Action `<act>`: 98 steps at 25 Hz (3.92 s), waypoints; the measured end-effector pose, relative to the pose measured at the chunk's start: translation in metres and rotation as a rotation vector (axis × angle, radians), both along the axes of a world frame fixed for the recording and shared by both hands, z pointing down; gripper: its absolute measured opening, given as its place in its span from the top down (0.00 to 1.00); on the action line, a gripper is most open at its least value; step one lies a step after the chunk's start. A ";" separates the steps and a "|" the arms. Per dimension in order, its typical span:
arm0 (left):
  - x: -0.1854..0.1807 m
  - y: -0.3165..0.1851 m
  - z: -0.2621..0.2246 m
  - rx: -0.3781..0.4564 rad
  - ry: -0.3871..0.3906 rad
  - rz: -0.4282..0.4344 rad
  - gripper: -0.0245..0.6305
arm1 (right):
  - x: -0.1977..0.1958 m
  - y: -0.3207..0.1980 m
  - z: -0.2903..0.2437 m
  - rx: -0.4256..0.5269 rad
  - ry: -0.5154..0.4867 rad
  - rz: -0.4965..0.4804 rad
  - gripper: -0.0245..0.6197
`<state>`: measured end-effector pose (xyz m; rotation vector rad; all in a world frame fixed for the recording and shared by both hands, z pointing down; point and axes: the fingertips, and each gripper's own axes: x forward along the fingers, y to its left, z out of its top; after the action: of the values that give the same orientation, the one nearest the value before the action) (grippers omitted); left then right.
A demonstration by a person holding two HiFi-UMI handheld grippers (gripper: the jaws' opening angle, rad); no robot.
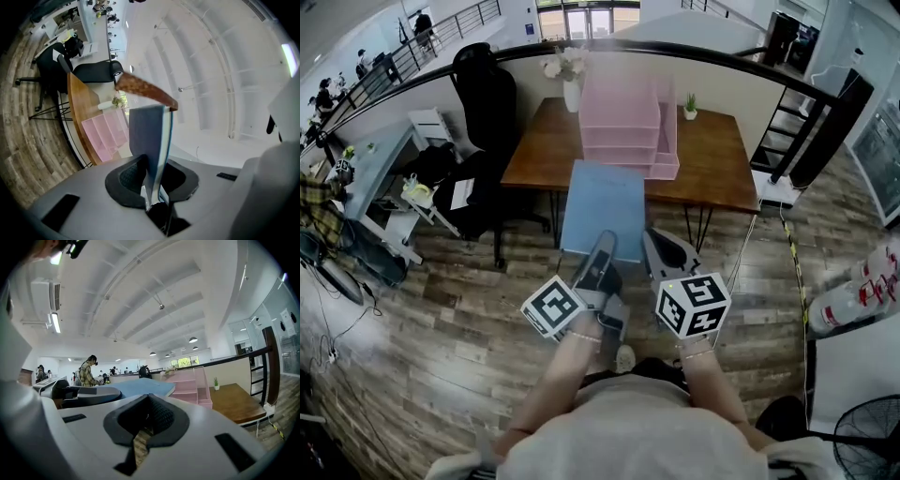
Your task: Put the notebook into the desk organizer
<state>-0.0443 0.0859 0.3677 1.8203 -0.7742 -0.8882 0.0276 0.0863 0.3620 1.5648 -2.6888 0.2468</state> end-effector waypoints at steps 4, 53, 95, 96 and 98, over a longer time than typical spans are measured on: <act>0.008 -0.037 0.004 0.008 -0.059 -0.032 0.85 | 0.013 -0.031 -0.001 0.009 -0.008 -0.025 0.95; 0.022 -0.303 0.001 -0.009 0.092 0.100 0.85 | 0.036 -0.277 -0.001 0.019 -0.019 0.130 0.95; 0.042 -0.357 0.057 -0.192 0.020 0.050 0.86 | 0.043 -0.327 0.004 0.003 -0.003 0.083 0.95; 0.043 -0.358 0.056 -0.189 0.015 0.048 0.85 | 0.042 -0.327 0.004 0.005 0.001 0.077 0.95; 0.044 -0.361 0.054 -0.180 0.025 0.043 0.85 | 0.039 -0.327 0.004 0.006 0.004 0.065 0.95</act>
<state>0.0000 -0.2751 0.4221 1.6589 -0.7707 -0.7864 0.0662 -0.2408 0.3663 1.6545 -2.6415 0.2365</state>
